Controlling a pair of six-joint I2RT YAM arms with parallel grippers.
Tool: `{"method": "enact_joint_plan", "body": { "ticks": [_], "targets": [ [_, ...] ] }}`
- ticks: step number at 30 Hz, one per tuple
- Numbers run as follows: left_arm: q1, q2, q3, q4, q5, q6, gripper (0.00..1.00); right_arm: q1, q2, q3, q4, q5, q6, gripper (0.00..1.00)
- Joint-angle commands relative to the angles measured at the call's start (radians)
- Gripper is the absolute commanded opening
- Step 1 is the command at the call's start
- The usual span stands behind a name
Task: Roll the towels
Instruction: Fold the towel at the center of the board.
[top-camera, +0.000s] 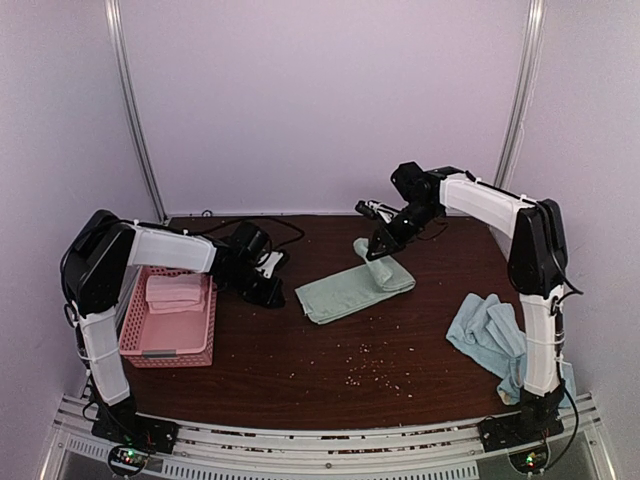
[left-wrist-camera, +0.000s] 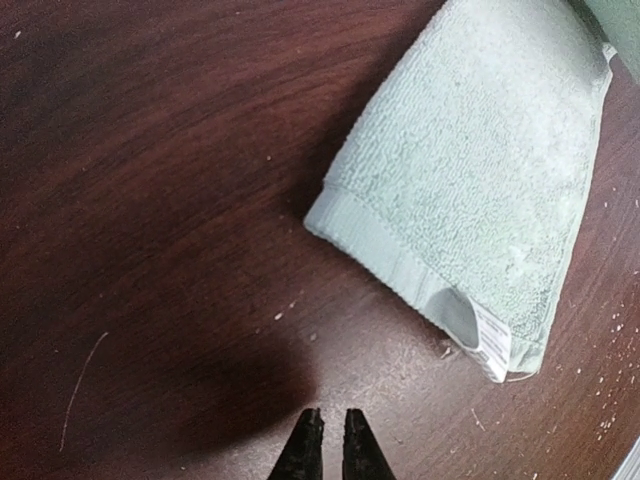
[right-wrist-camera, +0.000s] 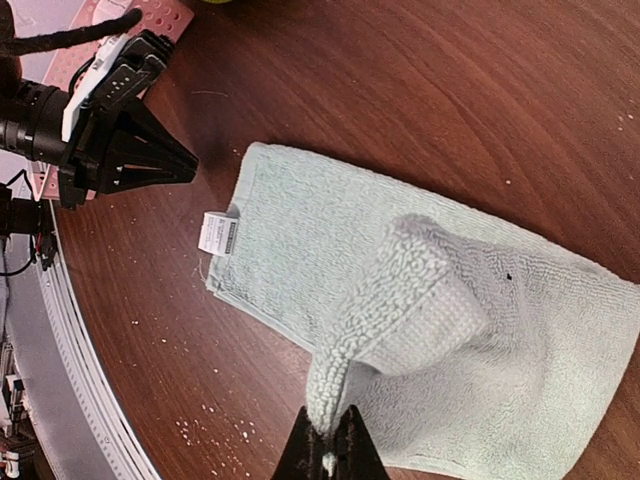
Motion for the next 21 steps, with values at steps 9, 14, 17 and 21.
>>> {"method": "enact_joint_plan", "body": {
  "ticks": [9,14,17,21],
  "targets": [
    [-0.006,0.004,-0.039,0.067,0.030,-0.039,0.08,0.123,0.086,0.028,0.117,-0.027,0.123,0.00],
    [-0.006,0.004,-0.042,0.075,0.040,-0.046,0.08,0.156,0.137,0.057,0.166,-0.007,0.176,0.00],
    [-0.005,0.003,-0.051,0.091,0.060,-0.057,0.08,0.171,0.163,0.058,0.192,0.015,0.198,0.00],
    [-0.007,0.004,-0.068,0.116,0.078,-0.068,0.08,0.182,0.181,0.058,0.220,0.018,0.222,0.00]
  ]
}}
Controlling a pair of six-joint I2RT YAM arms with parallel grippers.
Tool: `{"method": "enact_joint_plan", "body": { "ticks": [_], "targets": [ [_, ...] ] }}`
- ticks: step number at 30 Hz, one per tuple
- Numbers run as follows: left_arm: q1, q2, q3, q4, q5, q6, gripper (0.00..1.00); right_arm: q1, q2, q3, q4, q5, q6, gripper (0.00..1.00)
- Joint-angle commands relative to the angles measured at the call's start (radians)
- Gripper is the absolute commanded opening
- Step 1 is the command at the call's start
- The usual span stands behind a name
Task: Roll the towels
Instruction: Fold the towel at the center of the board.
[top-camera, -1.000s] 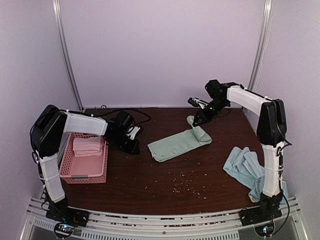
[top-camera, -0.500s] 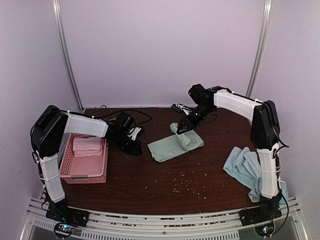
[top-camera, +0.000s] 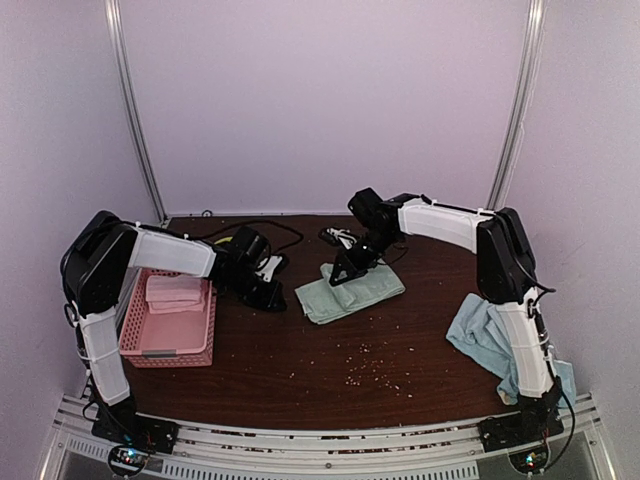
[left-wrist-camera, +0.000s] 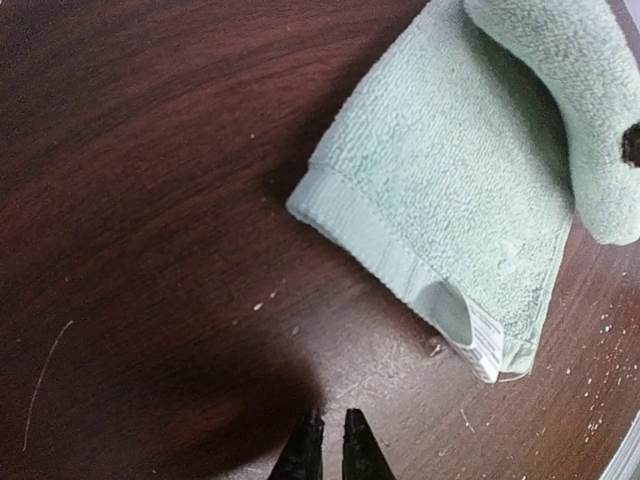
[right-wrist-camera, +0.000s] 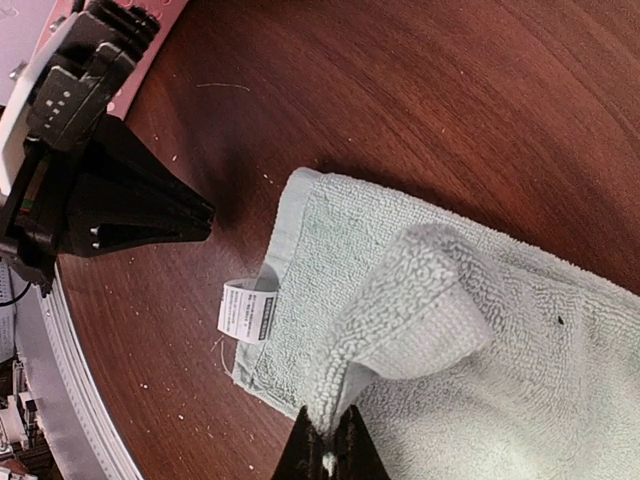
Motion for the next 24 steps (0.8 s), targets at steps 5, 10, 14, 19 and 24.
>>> {"method": "enact_joint_plan", "body": {
  "ticks": [5,10,14,19,24],
  "targets": [
    [-0.006,0.012,-0.035,0.081,0.055,-0.030,0.08,0.029,0.039,0.063,0.057,0.017,0.050,0.00],
    [-0.008,0.017,-0.041,0.104,0.065,-0.040,0.08,0.043,0.036,0.067,0.062,0.003,0.064,0.00],
    [-0.008,0.023,-0.049,0.127,0.077,-0.050,0.08,0.056,0.027,0.069,0.060,0.006,0.067,0.00],
    [-0.007,0.039,-0.047,0.137,0.075,-0.049,0.08,0.062,0.010,0.068,0.055,0.033,0.070,0.00],
    [-0.007,0.042,-0.056,0.142,0.075,-0.047,0.08,0.070,-0.002,0.072,0.057,0.046,0.077,0.00]
  ]
}}
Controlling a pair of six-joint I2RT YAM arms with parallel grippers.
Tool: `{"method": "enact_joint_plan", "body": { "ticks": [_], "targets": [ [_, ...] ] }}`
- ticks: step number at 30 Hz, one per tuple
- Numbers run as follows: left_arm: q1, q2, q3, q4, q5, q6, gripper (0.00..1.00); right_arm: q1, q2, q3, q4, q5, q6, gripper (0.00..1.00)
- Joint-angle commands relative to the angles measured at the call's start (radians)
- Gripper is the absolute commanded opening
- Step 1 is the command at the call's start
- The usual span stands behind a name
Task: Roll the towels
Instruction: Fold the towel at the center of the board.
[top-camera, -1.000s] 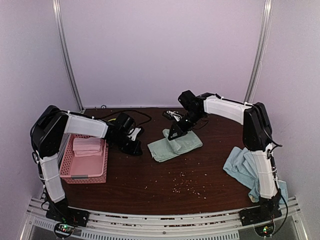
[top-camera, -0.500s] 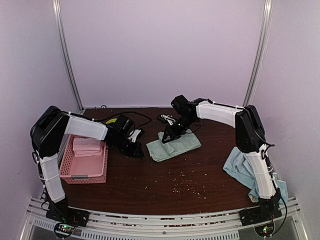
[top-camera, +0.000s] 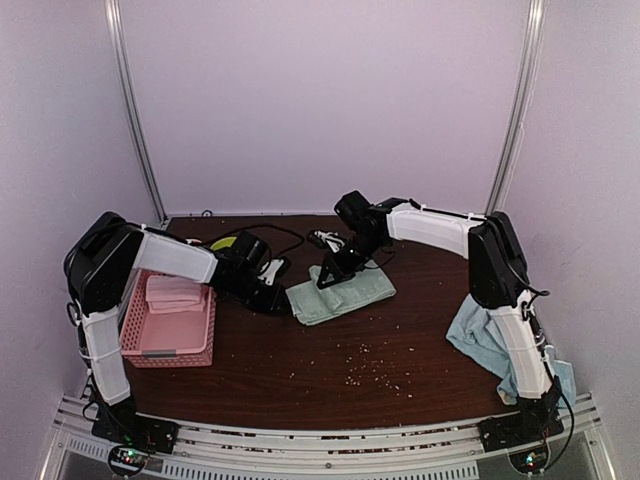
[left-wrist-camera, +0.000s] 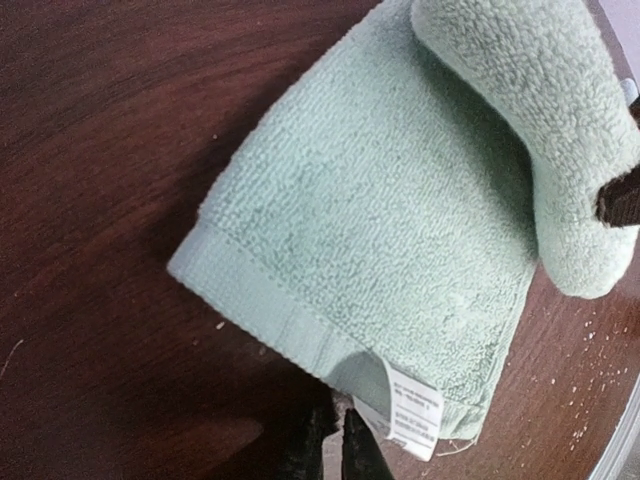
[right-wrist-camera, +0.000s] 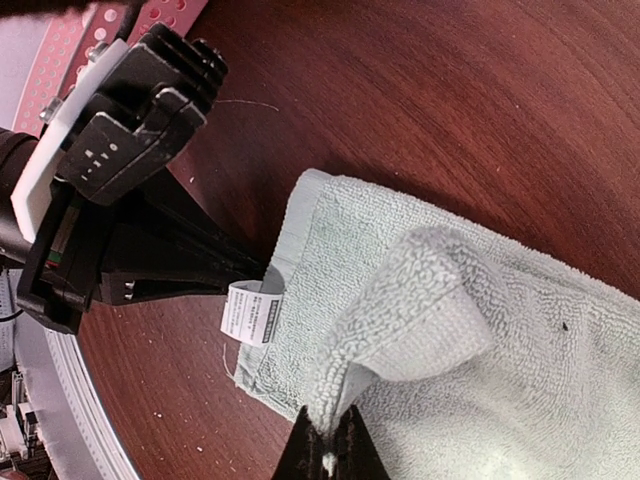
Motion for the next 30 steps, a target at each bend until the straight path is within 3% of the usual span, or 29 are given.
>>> {"method": "enact_joint_plan", "body": {
  "ticks": [1,8,19,30],
  "targets": [
    [-0.004,0.022,-0.016,0.040,0.013,-0.005,0.08,0.016,-0.044,0.030,0.011,0.034,0.011,0.00],
    [-0.004,0.027,-0.028,0.055,0.016,-0.006,0.08,0.030,-0.073,0.019,0.014,0.100,0.018,0.00],
    [-0.005,0.024,-0.047,0.070,0.009,-0.018,0.08,0.056,-0.012,0.033,0.043,0.003,0.049,0.00],
    [-0.005,0.011,-0.114,0.199,0.049,-0.105,0.08,0.055,0.052,0.006,0.164,-0.083,0.132,0.01]
  ]
}}
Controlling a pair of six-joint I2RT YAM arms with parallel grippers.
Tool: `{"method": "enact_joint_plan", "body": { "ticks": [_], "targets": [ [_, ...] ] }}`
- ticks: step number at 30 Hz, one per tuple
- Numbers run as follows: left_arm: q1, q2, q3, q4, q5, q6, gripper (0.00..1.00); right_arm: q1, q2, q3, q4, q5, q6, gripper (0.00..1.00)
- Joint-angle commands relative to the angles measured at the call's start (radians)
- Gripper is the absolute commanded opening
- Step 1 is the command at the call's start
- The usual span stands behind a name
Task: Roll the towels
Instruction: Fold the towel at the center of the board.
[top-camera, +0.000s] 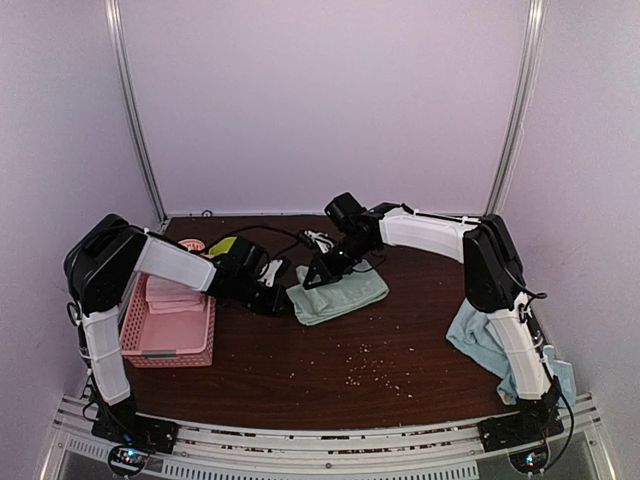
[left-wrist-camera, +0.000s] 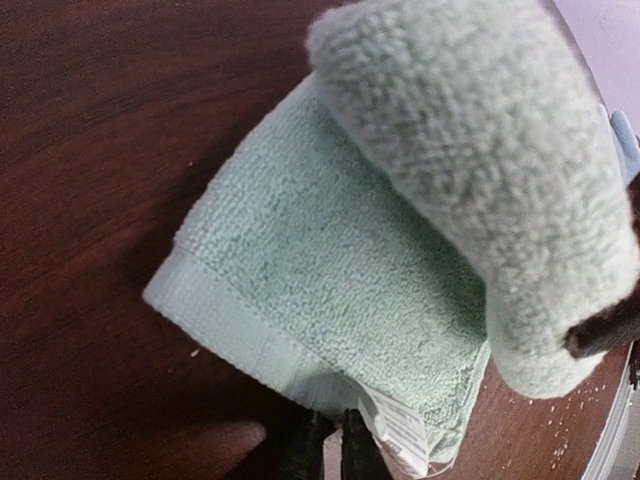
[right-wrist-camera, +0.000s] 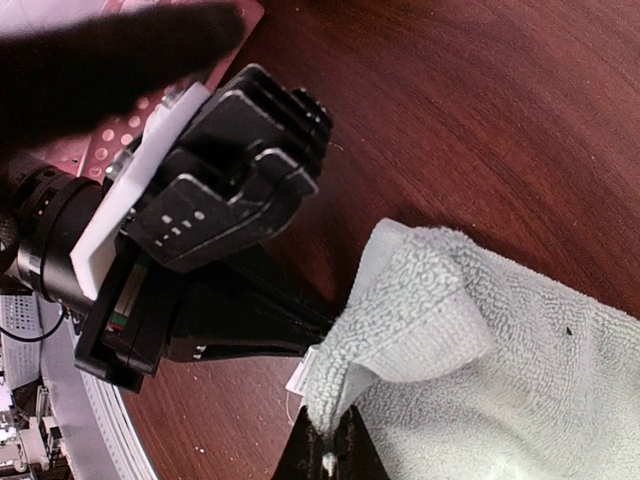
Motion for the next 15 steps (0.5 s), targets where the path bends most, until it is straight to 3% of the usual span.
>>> {"method": "enact_joint_plan", "body": {
  "ticks": [1,6,12,15],
  "targets": [
    [-0.005,0.004,-0.039,0.017,0.002,-0.042,0.08,0.014,0.046,0.007,0.064,-0.023,0.033,0.01],
    [-0.005,-0.016,-0.050,0.011,-0.010,-0.041,0.08,0.013,0.076,-0.003,0.063,0.007,0.028,0.03],
    [-0.005,-0.018,-0.051,0.010,-0.017,-0.041,0.08,0.014,0.083,-0.005,0.072,-0.075,0.033,0.05],
    [-0.005,-0.020,-0.049,0.009,-0.022,-0.040,0.08,0.014,0.063,-0.051,0.097,-0.126,0.035,0.12]
  ]
}}
